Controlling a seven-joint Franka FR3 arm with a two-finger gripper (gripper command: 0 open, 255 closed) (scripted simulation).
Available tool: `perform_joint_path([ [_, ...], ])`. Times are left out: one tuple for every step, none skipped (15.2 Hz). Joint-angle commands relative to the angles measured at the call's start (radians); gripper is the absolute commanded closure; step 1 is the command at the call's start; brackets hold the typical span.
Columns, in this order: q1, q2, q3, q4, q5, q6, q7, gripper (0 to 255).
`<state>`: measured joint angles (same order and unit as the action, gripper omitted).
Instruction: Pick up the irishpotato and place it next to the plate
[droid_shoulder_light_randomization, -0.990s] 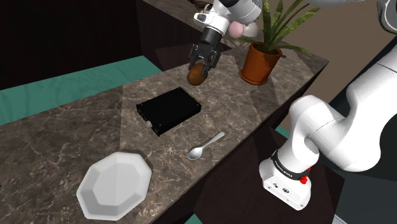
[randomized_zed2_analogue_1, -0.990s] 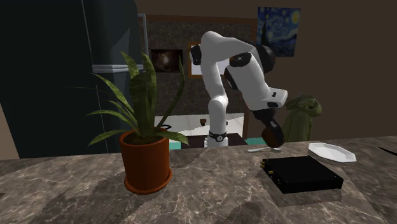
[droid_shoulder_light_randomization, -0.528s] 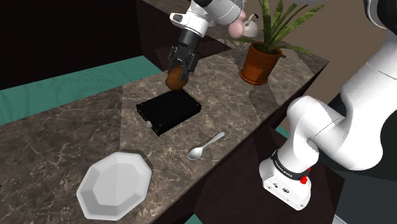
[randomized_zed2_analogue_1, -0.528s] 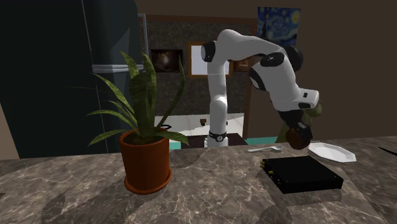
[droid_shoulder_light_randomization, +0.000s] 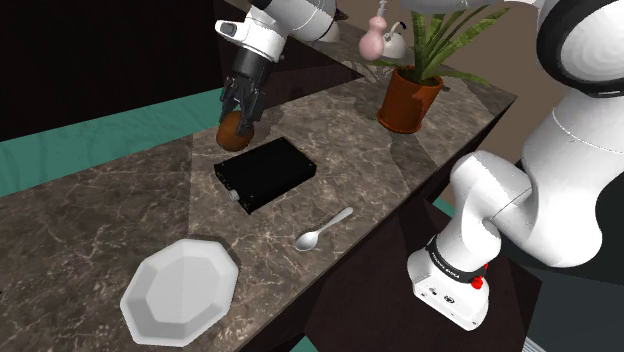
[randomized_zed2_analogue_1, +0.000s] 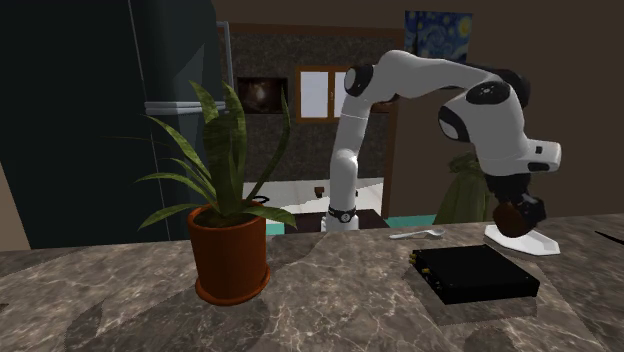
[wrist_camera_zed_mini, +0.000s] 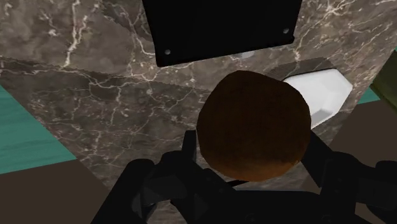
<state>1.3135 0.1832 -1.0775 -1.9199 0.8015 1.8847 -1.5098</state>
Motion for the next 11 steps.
perform_joint_path([
  [-0.018,0.069,0.028,0.054,0.059,-0.019,0.008,255],
  [-0.028,0.1,0.045,0.084,0.083,-0.027,0.017,255],
  [-0.037,0.131,0.06,0.114,0.106,-0.034,0.026,255],
  [-0.047,0.161,0.076,0.146,0.127,-0.041,0.038,255],
  [-0.058,0.19,0.092,0.179,0.147,-0.048,0.05,255],
  [-0.069,0.22,0.107,0.213,0.166,-0.055,0.063,255],
  [-0.08,0.249,0.122,0.249,0.184,-0.062,0.078,255],
  [-0.092,0.278,0.137,0.286,0.201,-0.069,0.093,255],
  [-0.105,0.307,0.152,0.325,0.217,-0.076,0.11,255],
  [-0.117,0.337,0.166,0.366,0.233,-0.083,0.127,255],
  [-0.131,0.366,0.18,0.409,0.248,-0.089,0.146,255],
])
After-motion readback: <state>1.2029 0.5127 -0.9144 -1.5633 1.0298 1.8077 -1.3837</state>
